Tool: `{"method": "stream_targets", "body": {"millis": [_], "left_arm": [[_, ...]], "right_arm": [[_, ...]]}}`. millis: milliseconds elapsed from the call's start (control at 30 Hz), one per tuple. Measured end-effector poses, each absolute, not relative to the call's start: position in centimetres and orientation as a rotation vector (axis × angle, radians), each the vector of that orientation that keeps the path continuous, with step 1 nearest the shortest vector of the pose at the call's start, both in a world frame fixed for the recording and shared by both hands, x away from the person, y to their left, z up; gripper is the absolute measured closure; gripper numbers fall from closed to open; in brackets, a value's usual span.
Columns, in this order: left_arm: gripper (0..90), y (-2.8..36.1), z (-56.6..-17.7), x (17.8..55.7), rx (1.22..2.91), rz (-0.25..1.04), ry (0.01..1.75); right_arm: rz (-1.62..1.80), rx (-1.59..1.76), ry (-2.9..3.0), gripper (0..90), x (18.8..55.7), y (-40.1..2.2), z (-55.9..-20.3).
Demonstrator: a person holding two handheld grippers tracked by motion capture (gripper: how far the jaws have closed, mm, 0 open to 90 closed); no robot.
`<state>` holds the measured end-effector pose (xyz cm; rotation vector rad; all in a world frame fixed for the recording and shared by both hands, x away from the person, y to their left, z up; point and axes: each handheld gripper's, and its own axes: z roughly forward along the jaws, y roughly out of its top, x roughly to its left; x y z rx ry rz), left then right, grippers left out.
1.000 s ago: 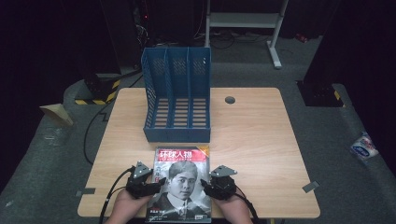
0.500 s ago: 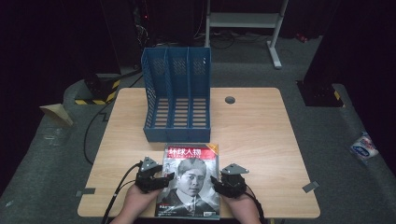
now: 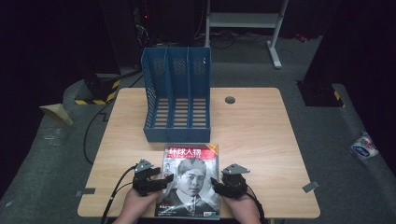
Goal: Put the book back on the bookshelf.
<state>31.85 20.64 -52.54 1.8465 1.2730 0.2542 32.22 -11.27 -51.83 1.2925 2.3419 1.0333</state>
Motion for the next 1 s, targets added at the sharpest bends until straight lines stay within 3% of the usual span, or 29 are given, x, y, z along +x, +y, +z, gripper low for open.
{"method": "stream_targets", "body": {"millis": [567, 1000], "left_arm": [[30.2, 20.8, -52.6, 32.0, 1.778, 0.197, 1.318], [36.7, 21.2, -52.6, 31.9, 1.714, 0.175, 1.359]], "right_arm": [[1.077, 1.263, 2.365, 43.1, 31.7, -10.5, -52.0], [1.059, 1.242, 2.355, 43.1, 31.6, -10.2, -52.1]]}}
